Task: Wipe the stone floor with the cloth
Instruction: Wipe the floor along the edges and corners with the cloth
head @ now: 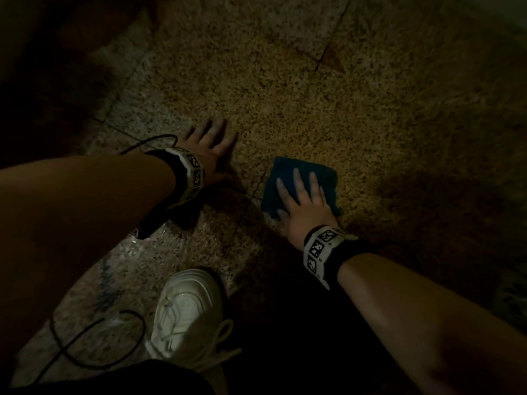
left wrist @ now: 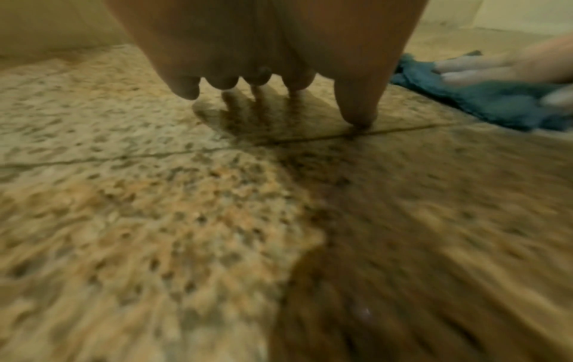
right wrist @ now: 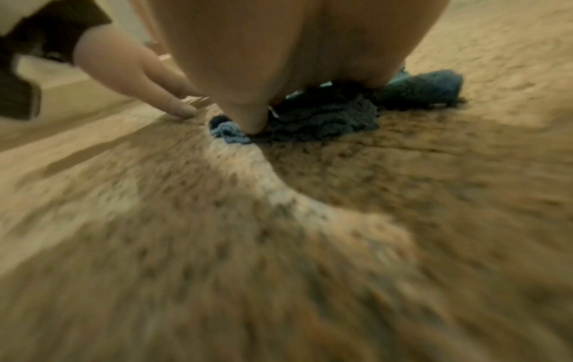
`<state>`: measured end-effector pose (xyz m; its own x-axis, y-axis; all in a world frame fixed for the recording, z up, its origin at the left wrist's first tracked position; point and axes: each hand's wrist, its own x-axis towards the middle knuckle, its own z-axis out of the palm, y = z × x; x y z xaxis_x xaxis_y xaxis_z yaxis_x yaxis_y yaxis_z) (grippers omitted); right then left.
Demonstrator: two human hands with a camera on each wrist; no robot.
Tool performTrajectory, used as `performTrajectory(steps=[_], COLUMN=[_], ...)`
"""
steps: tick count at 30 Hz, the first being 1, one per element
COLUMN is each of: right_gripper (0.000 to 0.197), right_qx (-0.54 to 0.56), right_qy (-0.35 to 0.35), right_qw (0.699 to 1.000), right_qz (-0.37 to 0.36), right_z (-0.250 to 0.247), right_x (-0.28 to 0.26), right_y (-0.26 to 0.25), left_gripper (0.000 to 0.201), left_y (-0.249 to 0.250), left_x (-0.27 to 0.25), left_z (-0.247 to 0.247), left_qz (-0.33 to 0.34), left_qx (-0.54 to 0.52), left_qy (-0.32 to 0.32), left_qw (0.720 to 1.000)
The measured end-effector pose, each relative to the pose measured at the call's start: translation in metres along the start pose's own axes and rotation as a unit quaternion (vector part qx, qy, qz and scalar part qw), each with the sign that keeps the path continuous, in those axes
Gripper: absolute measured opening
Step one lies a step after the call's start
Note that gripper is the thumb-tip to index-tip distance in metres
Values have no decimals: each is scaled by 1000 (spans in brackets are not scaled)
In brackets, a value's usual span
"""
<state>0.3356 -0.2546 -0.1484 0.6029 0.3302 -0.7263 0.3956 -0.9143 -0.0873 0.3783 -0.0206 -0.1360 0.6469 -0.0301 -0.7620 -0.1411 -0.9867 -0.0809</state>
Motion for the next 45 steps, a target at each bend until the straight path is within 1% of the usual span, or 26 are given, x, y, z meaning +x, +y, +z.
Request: performTrajectory(steps=[3, 5, 10, 14, 18, 21, 25, 30, 34, 39, 43, 45], right_gripper=[59, 58, 57, 58, 58, 58, 58, 61, 63, 58, 58, 58], right_qx=[9, 18, 52, 58, 34, 6, -32, -36, -46, -52, -47, -49], right_qy=[5, 9, 32, 51, 50, 33, 19, -7, -18, -35, -40, -40], right_qw=[1000, 1000, 997, 995, 997, 999, 999, 997, 996, 996, 996, 996], right_qz=[-1, 2, 45, 59, 44, 28, -9, -63, -75, -66, -62, -60], right_z=[-13, -31, -84, -100, -96, -89, -66, -35, -26, -28, -30, -33], right_x=[12, 30, 80, 97, 93, 83, 58, 31, 22, 22, 22, 26], right_y=[0, 1, 4, 5, 5, 2, -13, -37, -46, -45, -47, -47], left_gripper=[89, 89, 90, 91, 90, 89, 86, 84, 84, 81, 80, 81], left_y=[-5, -5, -7, -10, -8, -6, -1, 3, 0, -13, -18, -23], left_x=[5, 7, 9, 11, 10, 6, 0, -15, -36, -58, -69, -66], left_z=[2, 4, 9, 15, 14, 10, 2, 4, 16, 40, 46, 44], left_qz=[-10, -7, 1, 9, -2, -12, -26, -51, -75, -104, -105, -107], left_qx=[1, 0, -21, -29, -23, -11, -12, -45, -43, -61, -39, -25], left_qy=[6, 9, 24, 54, 50, 34, 8, -12, -50, -77, -79, -67], left_qw=[1000, 1000, 999, 998, 998, 999, 1000, 998, 995, 990, 991, 992])
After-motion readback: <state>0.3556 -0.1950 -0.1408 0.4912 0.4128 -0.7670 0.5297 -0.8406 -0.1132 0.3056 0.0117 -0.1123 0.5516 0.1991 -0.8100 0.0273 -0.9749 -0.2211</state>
